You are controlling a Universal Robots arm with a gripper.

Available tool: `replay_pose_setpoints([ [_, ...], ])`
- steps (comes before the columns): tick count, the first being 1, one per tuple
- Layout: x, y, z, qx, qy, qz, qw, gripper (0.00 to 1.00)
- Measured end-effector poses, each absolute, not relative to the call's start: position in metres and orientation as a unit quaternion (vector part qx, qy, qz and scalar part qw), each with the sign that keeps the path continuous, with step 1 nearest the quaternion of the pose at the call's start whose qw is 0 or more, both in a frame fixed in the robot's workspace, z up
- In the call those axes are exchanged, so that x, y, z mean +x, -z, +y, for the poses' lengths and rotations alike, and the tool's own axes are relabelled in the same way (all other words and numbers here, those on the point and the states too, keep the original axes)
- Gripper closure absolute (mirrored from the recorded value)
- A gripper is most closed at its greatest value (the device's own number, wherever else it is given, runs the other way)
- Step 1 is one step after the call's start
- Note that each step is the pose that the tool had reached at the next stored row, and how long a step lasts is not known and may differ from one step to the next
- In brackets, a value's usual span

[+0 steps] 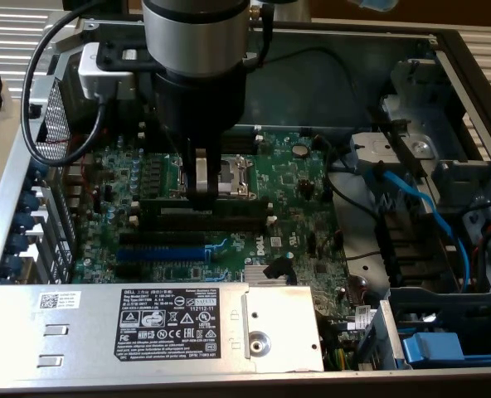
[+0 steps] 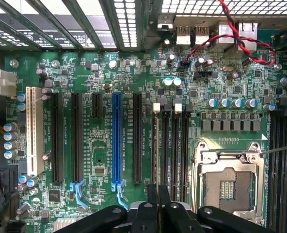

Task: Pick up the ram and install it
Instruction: 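Insert the ram into the slot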

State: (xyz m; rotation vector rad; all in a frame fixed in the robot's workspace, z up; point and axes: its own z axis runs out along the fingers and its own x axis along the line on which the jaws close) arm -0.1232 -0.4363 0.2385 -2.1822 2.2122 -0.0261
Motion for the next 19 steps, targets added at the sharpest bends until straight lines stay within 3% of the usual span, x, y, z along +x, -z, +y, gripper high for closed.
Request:
replay_pose_setpoints([
  [19,-0.1256,-0.2367,-0.4353,-0.702,0.013,0.712,0.021,0.88],
])
